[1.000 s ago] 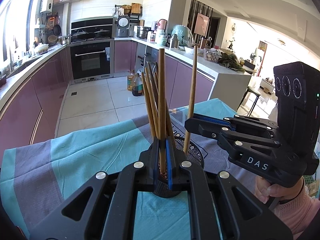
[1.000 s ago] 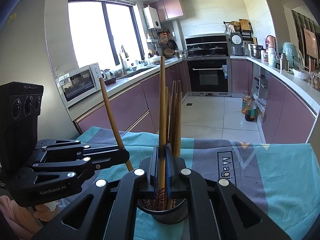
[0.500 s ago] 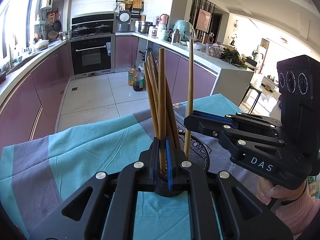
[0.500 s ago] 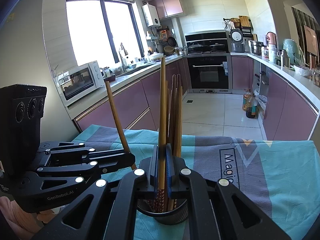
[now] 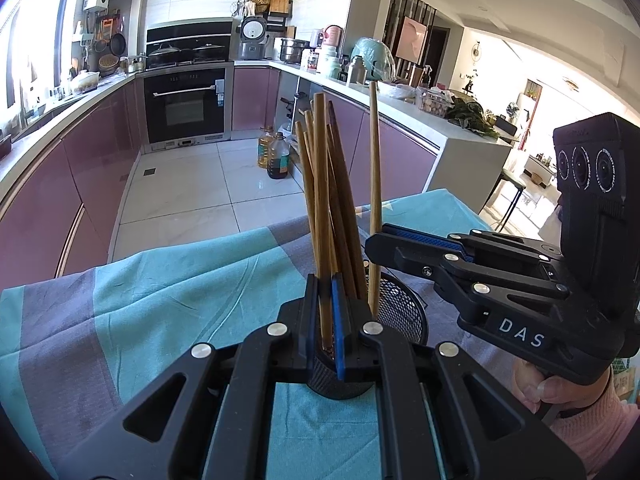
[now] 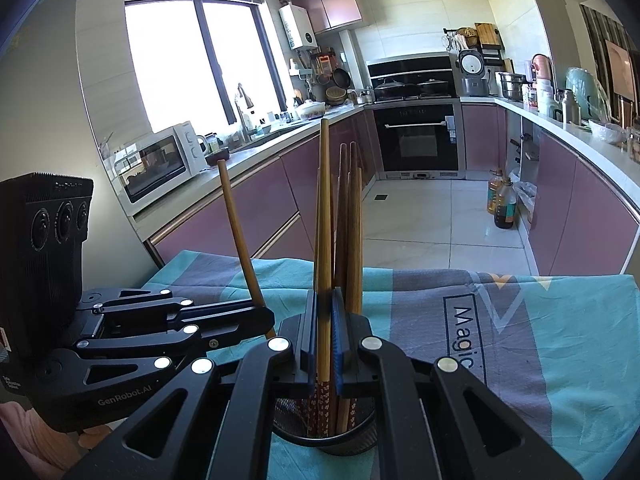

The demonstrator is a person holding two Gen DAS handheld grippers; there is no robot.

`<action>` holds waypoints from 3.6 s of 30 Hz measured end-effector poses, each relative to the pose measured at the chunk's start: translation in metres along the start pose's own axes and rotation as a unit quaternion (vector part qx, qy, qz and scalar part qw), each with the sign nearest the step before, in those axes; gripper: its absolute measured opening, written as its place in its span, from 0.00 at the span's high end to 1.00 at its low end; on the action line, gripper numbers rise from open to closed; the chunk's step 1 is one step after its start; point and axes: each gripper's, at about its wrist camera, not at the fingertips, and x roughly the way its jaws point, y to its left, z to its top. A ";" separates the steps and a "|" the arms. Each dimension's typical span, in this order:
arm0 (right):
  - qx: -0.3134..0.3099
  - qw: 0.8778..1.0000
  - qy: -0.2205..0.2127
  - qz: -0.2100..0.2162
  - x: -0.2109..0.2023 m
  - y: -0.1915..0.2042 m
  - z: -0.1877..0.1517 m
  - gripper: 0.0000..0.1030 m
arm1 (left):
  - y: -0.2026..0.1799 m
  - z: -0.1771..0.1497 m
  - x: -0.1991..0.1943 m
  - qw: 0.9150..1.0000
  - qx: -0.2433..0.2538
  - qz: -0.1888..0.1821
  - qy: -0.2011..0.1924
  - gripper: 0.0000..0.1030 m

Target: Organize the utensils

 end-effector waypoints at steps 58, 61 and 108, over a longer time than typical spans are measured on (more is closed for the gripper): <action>-0.068 0.980 -0.151 -0.110 -0.065 0.057 -0.060 0.06 | 0.035 -0.115 -0.159 0.944 -0.046 0.229 -0.231 0.06; -0.072 0.977 -0.160 -0.119 -0.067 0.062 -0.062 0.06 | 0.032 -0.118 -0.165 0.941 -0.045 0.236 -0.239 0.06; -0.064 0.970 -0.189 -0.139 -0.074 0.067 -0.070 0.06 | 0.022 -0.130 -0.181 0.931 -0.039 0.255 -0.259 0.06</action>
